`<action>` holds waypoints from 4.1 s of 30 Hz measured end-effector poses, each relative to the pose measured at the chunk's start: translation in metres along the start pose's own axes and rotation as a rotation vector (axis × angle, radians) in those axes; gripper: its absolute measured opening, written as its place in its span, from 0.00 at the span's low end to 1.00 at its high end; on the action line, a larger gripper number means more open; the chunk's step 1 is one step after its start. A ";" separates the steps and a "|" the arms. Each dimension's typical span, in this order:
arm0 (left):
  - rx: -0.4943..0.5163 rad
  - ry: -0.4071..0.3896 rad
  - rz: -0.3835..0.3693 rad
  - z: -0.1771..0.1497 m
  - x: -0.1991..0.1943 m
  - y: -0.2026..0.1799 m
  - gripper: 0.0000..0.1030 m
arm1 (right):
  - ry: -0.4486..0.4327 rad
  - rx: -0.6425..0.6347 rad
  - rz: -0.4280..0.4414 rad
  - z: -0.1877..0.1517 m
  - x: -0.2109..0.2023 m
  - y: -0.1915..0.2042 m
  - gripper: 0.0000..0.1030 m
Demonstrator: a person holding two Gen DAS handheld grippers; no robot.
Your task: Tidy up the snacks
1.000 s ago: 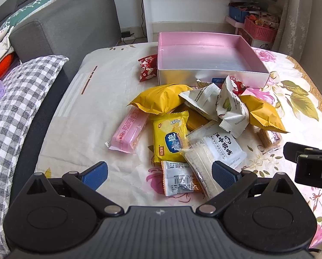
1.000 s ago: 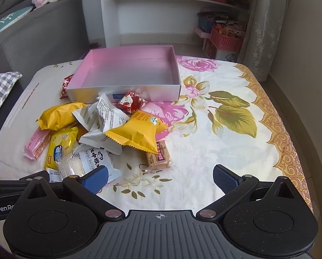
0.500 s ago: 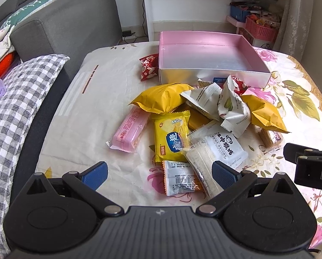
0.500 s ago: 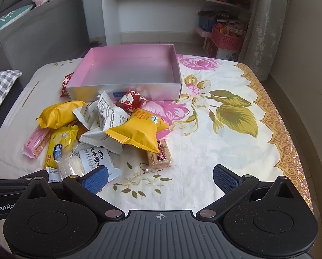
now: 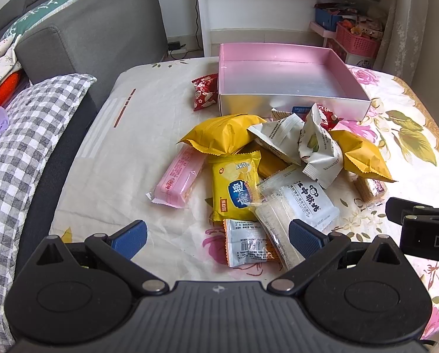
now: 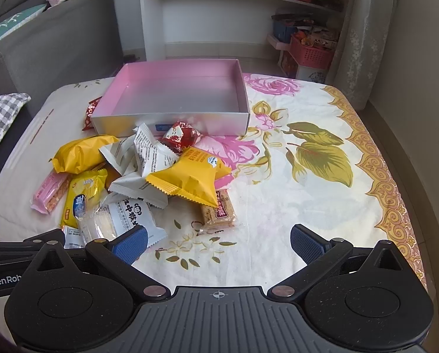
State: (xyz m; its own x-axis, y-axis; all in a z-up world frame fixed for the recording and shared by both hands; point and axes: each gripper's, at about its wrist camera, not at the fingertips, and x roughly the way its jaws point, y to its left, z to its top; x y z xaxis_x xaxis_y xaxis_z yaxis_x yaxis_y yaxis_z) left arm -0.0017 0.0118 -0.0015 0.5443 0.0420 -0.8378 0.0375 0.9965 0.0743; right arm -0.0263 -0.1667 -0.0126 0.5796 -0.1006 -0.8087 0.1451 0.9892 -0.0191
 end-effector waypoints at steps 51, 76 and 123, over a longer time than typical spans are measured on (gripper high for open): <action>0.116 -0.076 -0.094 0.024 0.011 0.004 1.00 | -0.029 -0.008 0.055 0.029 0.014 -0.021 1.00; 0.243 -0.051 -0.416 0.082 0.117 0.036 0.72 | 0.194 0.340 0.365 0.067 0.110 -0.050 0.81; -0.062 -0.152 -0.455 0.110 0.080 0.053 0.35 | 0.017 0.512 0.453 0.101 0.086 -0.069 0.38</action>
State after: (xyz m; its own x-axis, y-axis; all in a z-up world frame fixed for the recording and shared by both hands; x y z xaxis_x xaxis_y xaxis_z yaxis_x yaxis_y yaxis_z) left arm 0.1362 0.0595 -0.0046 0.6006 -0.4058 -0.6889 0.2529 0.9138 -0.3178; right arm 0.0947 -0.2548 -0.0215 0.6606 0.3171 -0.6804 0.2546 0.7580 0.6005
